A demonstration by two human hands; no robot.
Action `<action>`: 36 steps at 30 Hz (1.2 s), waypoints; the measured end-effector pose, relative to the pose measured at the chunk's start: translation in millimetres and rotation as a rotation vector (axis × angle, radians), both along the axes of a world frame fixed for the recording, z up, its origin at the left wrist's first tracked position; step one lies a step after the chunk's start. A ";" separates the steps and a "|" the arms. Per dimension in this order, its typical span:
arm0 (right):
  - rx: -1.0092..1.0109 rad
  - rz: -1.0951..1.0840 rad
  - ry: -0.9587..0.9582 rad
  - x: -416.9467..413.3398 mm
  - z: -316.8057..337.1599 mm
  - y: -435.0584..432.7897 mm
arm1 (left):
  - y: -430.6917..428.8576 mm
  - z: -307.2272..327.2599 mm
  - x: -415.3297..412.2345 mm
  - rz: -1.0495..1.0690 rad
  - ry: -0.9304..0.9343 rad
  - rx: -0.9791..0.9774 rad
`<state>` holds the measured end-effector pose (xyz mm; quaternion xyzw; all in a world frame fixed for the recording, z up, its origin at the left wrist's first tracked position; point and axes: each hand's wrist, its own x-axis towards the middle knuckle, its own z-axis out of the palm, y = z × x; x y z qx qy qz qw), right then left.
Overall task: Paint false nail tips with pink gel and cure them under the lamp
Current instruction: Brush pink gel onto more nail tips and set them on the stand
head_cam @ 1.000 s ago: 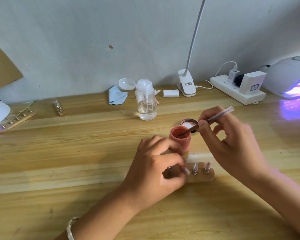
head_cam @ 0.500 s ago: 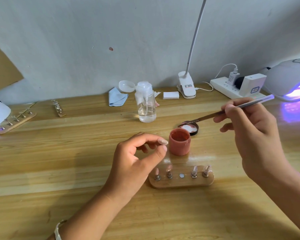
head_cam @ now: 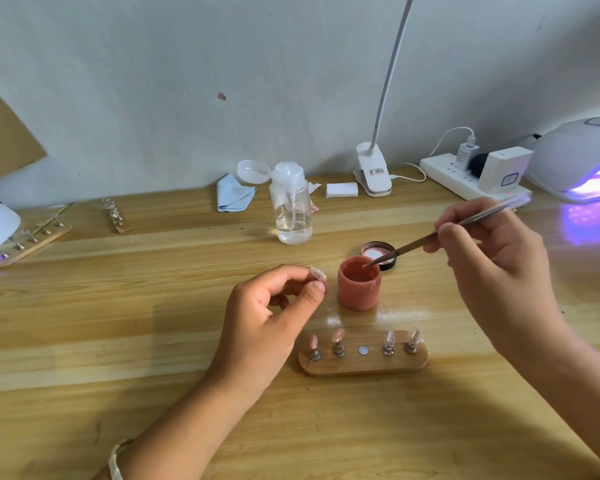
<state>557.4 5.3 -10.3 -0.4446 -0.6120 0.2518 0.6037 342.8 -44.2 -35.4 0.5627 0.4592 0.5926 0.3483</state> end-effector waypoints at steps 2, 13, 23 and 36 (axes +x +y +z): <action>0.022 0.025 0.041 0.8 0.3 0.2 | 0.2 -0.1 -0.2 -0.006 -0.006 -0.004; 0.073 0.362 0.298 -5.7 5.6 -9.2 | 3.5 -4.8 -2.9 -0.029 -0.017 -0.037; 0.021 0.395 0.231 -8.8 1.6 -10.7 | 2.6 -2.7 -2.0 -0.044 -0.018 -0.052; 0.010 0.408 0.238 -9.7 -0.4 -9.4 | 2.5 -2.9 -1.7 -0.056 -0.034 -0.068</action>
